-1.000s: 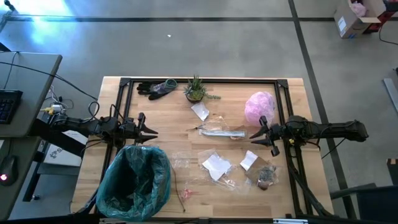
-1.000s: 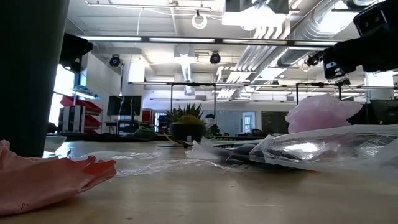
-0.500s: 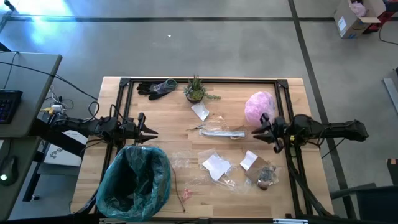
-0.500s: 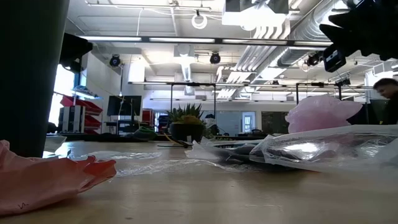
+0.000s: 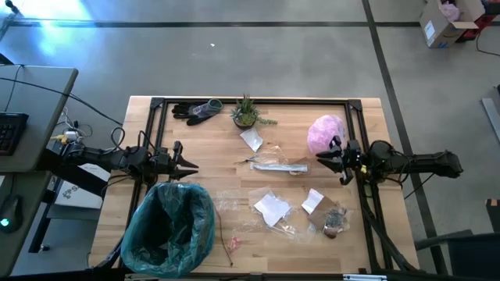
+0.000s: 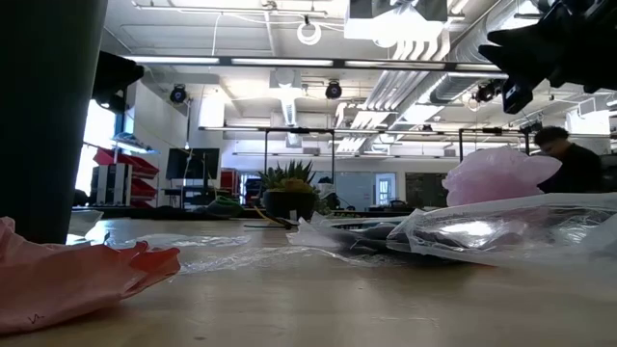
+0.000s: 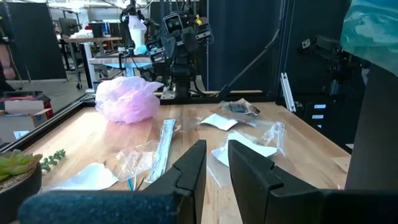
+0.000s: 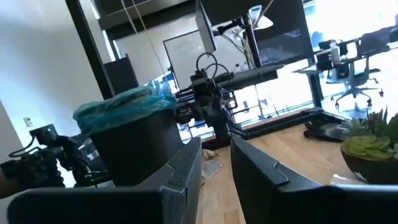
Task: Place trash/remove bag and relplace
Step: Put the white plastic into the trash bin
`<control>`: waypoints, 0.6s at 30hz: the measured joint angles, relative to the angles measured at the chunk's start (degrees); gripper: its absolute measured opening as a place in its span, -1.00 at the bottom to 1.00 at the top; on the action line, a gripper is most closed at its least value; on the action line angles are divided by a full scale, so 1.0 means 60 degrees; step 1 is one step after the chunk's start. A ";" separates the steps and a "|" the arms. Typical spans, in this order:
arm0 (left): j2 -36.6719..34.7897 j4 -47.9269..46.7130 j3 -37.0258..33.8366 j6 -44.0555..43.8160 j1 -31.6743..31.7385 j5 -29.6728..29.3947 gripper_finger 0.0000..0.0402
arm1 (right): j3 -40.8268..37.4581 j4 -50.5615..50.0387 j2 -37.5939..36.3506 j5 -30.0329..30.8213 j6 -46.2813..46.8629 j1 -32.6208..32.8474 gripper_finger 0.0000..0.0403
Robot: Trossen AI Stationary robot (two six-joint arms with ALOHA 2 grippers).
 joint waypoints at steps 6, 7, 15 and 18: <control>0.0011 0.0480 -0.0001 -0.0954 0.0000 -0.0112 -0.75 | 0.0000 -0.0431 0.0004 0.0246 0.0836 0.0000 -0.64; 0.0025 0.0669 -0.0004 -0.1123 0.0004 -0.0358 -0.75 | 0.0000 -0.0449 0.0004 0.0248 0.0930 0.0000 -0.64; 0.0032 0.2017 -0.0004 -0.0637 0.0004 -0.1524 -0.75 | 0.0000 -0.0435 0.0004 0.0228 0.0784 0.0201 -0.64; 0.0029 0.2532 -0.0004 -0.1635 0.0007 -0.1497 -0.75 | 0.0000 -0.0357 0.0004 0.0178 0.0634 0.0264 -0.64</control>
